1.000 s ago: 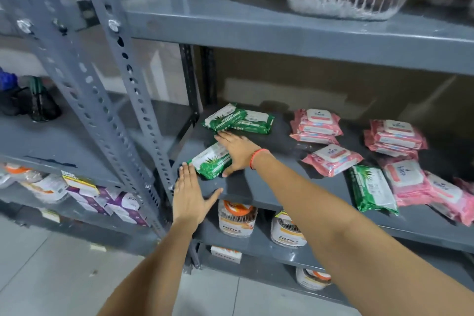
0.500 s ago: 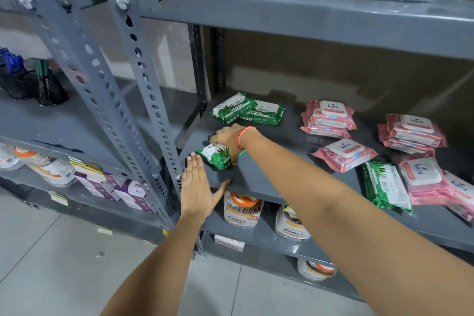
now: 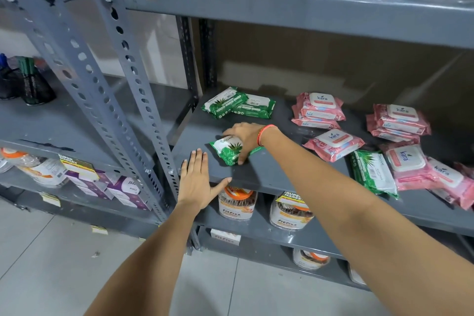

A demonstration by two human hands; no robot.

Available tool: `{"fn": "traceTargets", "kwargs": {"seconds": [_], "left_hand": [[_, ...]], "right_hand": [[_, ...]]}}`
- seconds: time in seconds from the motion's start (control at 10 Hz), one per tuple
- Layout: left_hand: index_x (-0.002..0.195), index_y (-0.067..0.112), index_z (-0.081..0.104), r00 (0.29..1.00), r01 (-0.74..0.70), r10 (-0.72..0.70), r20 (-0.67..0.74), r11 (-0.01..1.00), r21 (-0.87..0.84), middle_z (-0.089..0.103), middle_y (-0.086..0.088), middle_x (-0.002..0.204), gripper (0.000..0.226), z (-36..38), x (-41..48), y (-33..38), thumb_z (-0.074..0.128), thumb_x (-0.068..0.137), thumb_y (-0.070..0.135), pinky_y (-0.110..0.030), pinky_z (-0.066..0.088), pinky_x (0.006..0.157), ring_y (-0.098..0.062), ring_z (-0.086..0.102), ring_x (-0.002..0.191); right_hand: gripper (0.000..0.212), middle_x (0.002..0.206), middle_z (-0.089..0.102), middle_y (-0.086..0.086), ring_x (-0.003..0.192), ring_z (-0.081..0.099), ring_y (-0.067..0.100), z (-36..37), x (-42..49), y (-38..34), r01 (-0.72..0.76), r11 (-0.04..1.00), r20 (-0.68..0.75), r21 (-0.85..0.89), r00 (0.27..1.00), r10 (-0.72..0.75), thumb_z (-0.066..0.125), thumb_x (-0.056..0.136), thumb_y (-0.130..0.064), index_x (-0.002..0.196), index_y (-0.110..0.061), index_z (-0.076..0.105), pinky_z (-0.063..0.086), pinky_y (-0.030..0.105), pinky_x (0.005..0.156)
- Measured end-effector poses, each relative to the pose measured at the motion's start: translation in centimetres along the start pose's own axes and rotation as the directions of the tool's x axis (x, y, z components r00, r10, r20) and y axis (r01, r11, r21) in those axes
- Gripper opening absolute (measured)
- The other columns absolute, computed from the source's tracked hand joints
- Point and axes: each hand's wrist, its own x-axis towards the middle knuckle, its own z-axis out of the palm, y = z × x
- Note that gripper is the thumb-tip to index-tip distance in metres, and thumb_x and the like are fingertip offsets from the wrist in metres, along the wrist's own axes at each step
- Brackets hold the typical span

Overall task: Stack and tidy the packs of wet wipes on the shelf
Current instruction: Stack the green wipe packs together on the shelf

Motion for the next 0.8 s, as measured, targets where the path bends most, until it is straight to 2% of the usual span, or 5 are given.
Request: {"fn": "traceTargets", "kwargs": {"seconds": [0.1, 0.2, 0.3, 0.7, 0.8], "left_hand": [[0.146, 0.002, 0.007, 1.0, 0.002, -0.002, 0.005, 1.0, 0.008, 0.009, -0.015, 0.156, 0.114, -0.1, 0.0, 0.0, -0.006, 0.067, 0.084, -0.043, 0.002, 0.115, -0.025, 0.003, 0.144], [0.146, 0.002, 0.01, 1.0, -0.007, 0.007, 0.004, 1.0, -0.01, 0.011, -0.015, 0.156, 0.109, -0.1, -0.1, -0.1, 0.006, 0.072, 0.082, -0.044, 0.005, 0.116, -0.025, 0.005, 0.144], [0.146, 0.002, 0.011, 1.0, -0.008, 0.008, -0.004, 1.0, -0.02, 0.013, -0.015, 0.156, 0.11, 0.0, -0.1, -0.2, 0.006, 0.072, 0.083, -0.044, 0.005, 0.116, -0.025, 0.005, 0.144], [0.145, 0.0, 0.003, 0.999, 0.016, -0.019, -0.046, 0.998, -0.055, 0.007, -0.016, 0.157, 0.095, 0.1, -1.0, 0.8, 0.018, 0.084, 0.072, -0.044, 0.004, 0.116, -0.026, 0.0, 0.144], [0.145, 0.002, -0.003, 0.996, 0.016, -0.02, -0.087, 0.999, -0.048, 0.002, -0.016, 0.157, 0.091, 0.1, -2.2, 1.9, 0.004, 0.084, 0.068, -0.044, 0.004, 0.117, -0.026, -0.003, 0.144]], "right_hand": [[0.085, 0.142, 0.042, 0.002, 0.133, 0.036, 0.018, 1.0, -0.7, -0.3, -0.065, 0.995, -0.036, 0.077, 0.997, 0.068, 0.071, 0.073, -0.057, 0.141, -0.018, 0.037, 0.04, 0.025, 0.098], [0.092, 0.141, 0.043, 0.01, 0.132, 0.035, 0.029, 1.8, -0.8, 0.0, -0.046, 0.981, -0.116, 0.191, 0.991, 0.069, 0.071, 0.07, -0.059, 0.144, -0.02, 0.032, 0.035, 0.046, 0.103], [0.092, 0.139, 0.046, 0.01, 0.13, 0.036, 0.03, 3.1, -1.0, -0.7, -0.114, 0.974, -0.209, 0.196, 0.966, 0.155, 0.064, 0.07, -0.068, 0.143, -0.019, 0.034, 0.033, 0.05, 0.103], [0.087, 0.139, 0.043, 0.014, 0.131, 0.032, 0.032, 4.5, -0.8, -2.9, -0.234, 0.948, -0.285, 0.215, 0.914, 0.29, 0.051, 0.076, -0.073, 0.142, -0.017, 0.036, 0.029, 0.049, 0.105], [0.086, 0.141, 0.041, 0.015, 0.132, 0.032, 0.032, 4.5, -1.2, -3.0, -0.227, 0.954, -0.298, 0.196, 0.913, 0.279, 0.047, 0.08, -0.071, 0.144, -0.016, 0.031, 0.029, 0.049, 0.106]]}}
